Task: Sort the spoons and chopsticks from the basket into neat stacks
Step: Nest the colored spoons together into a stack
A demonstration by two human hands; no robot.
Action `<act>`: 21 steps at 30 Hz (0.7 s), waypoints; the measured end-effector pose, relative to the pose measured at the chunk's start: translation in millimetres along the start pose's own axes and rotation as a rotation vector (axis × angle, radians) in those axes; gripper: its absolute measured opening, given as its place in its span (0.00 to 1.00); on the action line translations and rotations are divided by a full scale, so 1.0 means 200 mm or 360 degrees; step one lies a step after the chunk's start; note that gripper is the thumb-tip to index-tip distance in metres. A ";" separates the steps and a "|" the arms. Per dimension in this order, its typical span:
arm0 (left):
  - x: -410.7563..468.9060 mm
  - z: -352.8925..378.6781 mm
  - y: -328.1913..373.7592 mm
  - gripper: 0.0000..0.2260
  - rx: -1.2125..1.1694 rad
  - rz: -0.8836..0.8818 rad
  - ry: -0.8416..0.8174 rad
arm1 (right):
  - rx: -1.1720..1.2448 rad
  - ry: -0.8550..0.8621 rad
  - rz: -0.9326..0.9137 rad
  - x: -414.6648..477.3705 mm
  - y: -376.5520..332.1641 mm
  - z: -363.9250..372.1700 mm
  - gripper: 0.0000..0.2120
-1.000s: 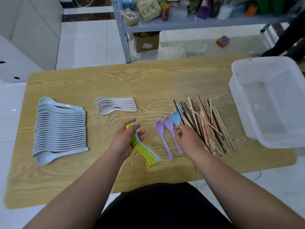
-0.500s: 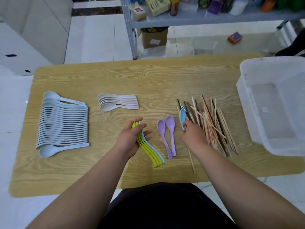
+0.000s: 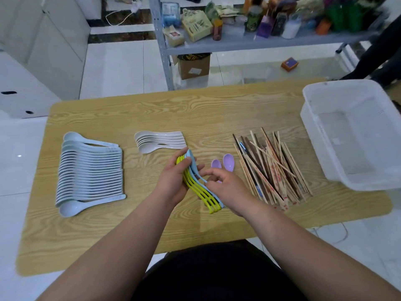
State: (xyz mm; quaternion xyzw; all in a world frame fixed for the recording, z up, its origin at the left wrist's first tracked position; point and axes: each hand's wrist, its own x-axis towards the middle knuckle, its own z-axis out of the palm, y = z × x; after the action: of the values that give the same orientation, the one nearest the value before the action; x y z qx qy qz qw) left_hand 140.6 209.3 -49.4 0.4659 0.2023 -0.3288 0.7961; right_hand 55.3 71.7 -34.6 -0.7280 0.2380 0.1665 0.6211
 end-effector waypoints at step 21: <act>0.00 -0.15 -0.06 0.11 -0.0006 -0.0094 0.0288 | -0.1335 0.0273 0.0251 0.33 0.45 -0.13 0.18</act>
State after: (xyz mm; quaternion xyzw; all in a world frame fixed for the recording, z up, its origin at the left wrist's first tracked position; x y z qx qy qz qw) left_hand 130.9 231.4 -71.7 0.4861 0.2875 -0.3083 0.7655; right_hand 59.4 26.1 -140.6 -0.9081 0.2552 0.2347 0.2350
